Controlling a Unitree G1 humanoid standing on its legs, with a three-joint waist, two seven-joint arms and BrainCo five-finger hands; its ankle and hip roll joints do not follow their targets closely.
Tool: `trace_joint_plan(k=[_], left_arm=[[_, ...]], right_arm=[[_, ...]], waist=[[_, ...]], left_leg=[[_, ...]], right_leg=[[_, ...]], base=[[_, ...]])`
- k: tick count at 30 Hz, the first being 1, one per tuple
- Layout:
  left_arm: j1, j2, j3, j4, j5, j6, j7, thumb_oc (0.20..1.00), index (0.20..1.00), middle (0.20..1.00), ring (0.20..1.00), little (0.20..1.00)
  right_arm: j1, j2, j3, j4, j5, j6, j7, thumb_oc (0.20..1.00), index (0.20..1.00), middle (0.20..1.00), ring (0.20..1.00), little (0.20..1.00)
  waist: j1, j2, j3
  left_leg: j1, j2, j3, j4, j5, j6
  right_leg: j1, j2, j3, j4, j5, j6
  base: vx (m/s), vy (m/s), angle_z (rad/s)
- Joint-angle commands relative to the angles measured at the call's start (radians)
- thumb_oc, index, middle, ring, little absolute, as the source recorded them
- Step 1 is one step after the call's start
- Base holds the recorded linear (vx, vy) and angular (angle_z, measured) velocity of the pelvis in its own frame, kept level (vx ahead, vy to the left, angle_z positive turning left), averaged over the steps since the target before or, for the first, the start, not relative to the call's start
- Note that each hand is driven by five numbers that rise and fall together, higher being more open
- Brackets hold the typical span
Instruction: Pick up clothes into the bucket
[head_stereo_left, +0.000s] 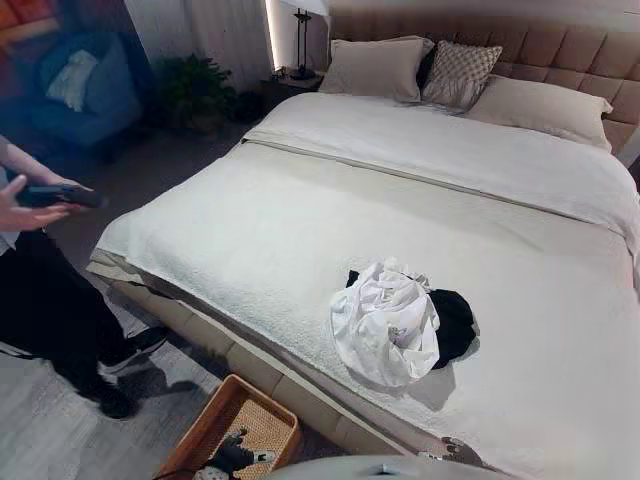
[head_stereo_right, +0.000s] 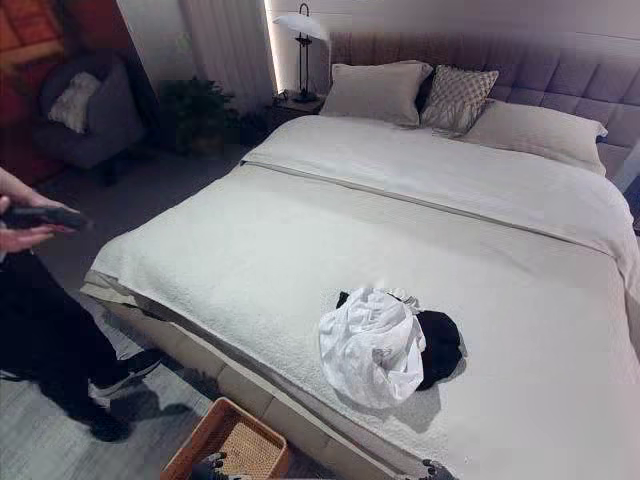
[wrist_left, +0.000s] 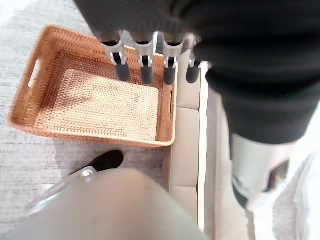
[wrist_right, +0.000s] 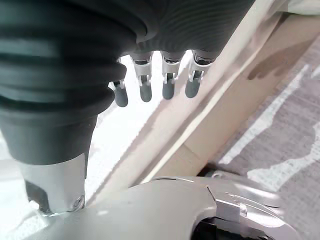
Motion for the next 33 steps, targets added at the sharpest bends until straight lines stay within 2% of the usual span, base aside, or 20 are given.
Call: trace_joint_plan(k=[1,9,12,13,15,19,20,21,23,29,30,33], left_arm=[[-0.044,-0.047,0.012,0.083,0.017,-0.006,-0.013,1.0,1.0,1.0,1.0,1.0],[-0.042,-0.041,0.043,0.121,0.007,0.007,-0.012,1.0,1.0,1.0,1.0,1.0],[-0.069,-0.039,0.039,0.083,-0.025,0.007,-0.004,1.0,1.0,1.0,1.0,1.0],[-0.003,-0.005,0.019,-0.118,-0.05,0.001,-0.016,1.0,1.0,1.0,1.0,1.0],[0.024,-0.011,0.003,-0.117,-0.037,-0.021,-0.001,1.0,1.0,1.0,1.0,1.0],[0.029,-0.007,-0.021,-0.172,-0.034,-0.024,0.013,1.0,1.0,1.0,1.0,1.0],[0.018,-0.005,-0.023,-0.172,-0.037,-0.025,0.04,1.0,1.0,1.0,1.0,1.0],[0.017,-0.005,-0.023,-0.172,-0.037,-0.025,0.04,1.0,1.0,1.0,1.0,1.0],[-0.008,-0.008,-0.034,-0.165,-0.051,-0.023,0.079,1.0,1.0,1.0,1.0,1.0],[-0.054,-0.019,-0.067,-0.156,-0.08,-0.024,0.123,1.0,1.0,1.0,1.0,1.0],[-0.066,-0.025,-0.088,-0.148,-0.095,-0.025,0.131,1.0,1.0,1.0,1.0,1.0],[-0.081,-0.031,-0.102,-0.138,-0.107,-0.025,0.137,1.0,1.0,1.0,1.0,1.0]], right_arm=[[-0.052,0.011,0.029,0.029,-0.006,-0.03,0.003,1.0,1.0,1.0,1.0,1.0],[-0.043,0.016,0.028,0.033,0.0,-0.031,0.007,1.0,1.0,1.0,1.0,1.0],[-0.051,0.007,0.023,0.006,0.012,-0.031,-0.007,1.0,1.0,1.0,1.0,1.0],[-0.056,-0.029,-0.004,-0.1,0.037,-0.039,-0.027,1.0,1.0,1.0,1.0,1.0],[-0.077,-0.048,-0.005,-0.159,0.032,-0.054,-0.05,1.0,1.0,1.0,1.0,1.0],[-0.138,-0.09,-0.002,-0.227,-0.038,-0.056,-0.116,1.0,1.0,1.0,1.0,1.0],[-0.187,-0.117,-0.009,-0.277,-0.071,-0.056,-0.171,1.0,1.0,1.0,1.0,1.0],[-0.188,-0.117,-0.009,-0.277,-0.072,-0.056,-0.171,1.0,1.0,1.0,1.0,1.0],[-0.268,-0.15,-0.018,-0.311,-0.097,-0.053,-0.246,1.0,1.0,1.0,1.0,1.0],[-0.42,-0.204,0.005,-0.247,-0.123,-0.036,-0.33,1.0,1.0,1.0,1.0,1.0],[-0.49,-0.232,0.021,-0.172,-0.126,-0.024,-0.352,1.0,1.0,1.0,1.0,1.0],[-0.545,-0.254,0.037,-0.123,-0.126,-0.018,-0.365,1.0,1.0,1.0,1.0,1.0]], waist=[[-0.018,-0.058,-0.013],[-0.017,-0.065,-0.021],[-0.021,-0.062,-0.024],[-0.012,-0.049,-0.002],[-0.009,-0.044,0.021],[0.001,-0.039,0.055],[0.006,-0.037,0.079],[0.006,-0.037,0.078],[0.014,-0.034,0.114],[0.031,-0.02,0.175],[0.041,-0.011,0.197],[0.045,-0.001,0.217]], left_leg=[[-0.051,-0.003,-0.003,0.052,-0.039,-0.021],[-0.041,-0.001,-0.002,0.046,-0.041,-0.022],[-0.038,0.0,0.002,0.042,-0.042,-0.022],[-0.052,-0.004,-0.006,0.052,-0.041,-0.02],[-0.076,-0.008,-0.015,0.065,-0.037,-0.021],[-0.126,-0.015,-0.025,0.092,-0.034,-0.02],[-0.156,-0.019,-0.031,0.108,-0.031,-0.02],[-0.158,-0.019,-0.031,0.109,-0.031,-0.02],[-0.205,-0.029,-0.04,0.136,-0.028,-0.017],[-0.291,-0.044,-0.061,0.172,-0.02,-0.012],[-0.314,-0.053,-0.071,0.178,-0.015,-0.009],[-0.336,-0.059,-0.081,0.179,-0.008,-0.005]], right_leg=[[-0.002,-0.1,-0.025,0.027,-0.009,0.088],[0.006,-0.098,-0.026,0.021,-0.011,0.089],[0.007,-0.098,-0.024,0.018,-0.012,0.09],[-0.001,-0.103,-0.027,0.025,-0.007,0.09],[-0.02,-0.106,-0.03,0.036,-0.005,0.091],[-0.061,-0.111,-0.037,0.058,-0.002,0.091],[-0.089,-0.114,-0.04,0.071,0.0,0.092],[-0.091,-0.114,-0.04,0.072,0.0,0.092],[-0.136,-0.119,-0.041,0.101,0.002,0.09],[-0.233,-0.129,-0.039,0.172,-0.008,0.084],[-0.258,-0.135,-0.043,0.194,-0.012,0.081],[-0.288,-0.141,-0.045,0.221,-0.019,0.079]], base=[[-0.15,-0.063,0.0],[0.01,0.0,0.0],[0.01,0.02,-0.01],[-0.03,0.049,-0.01],[-0.12,0.045,0.0],[-0.12,0.019,0.06],[-0.08,0.005,0.1],[-0.13,0.018,0.14],[-0.11,0.019,0.13],[-0.07,0.021,0.06],[-0.02,0.033,0.14],[-0.01,0.034,0.15]])
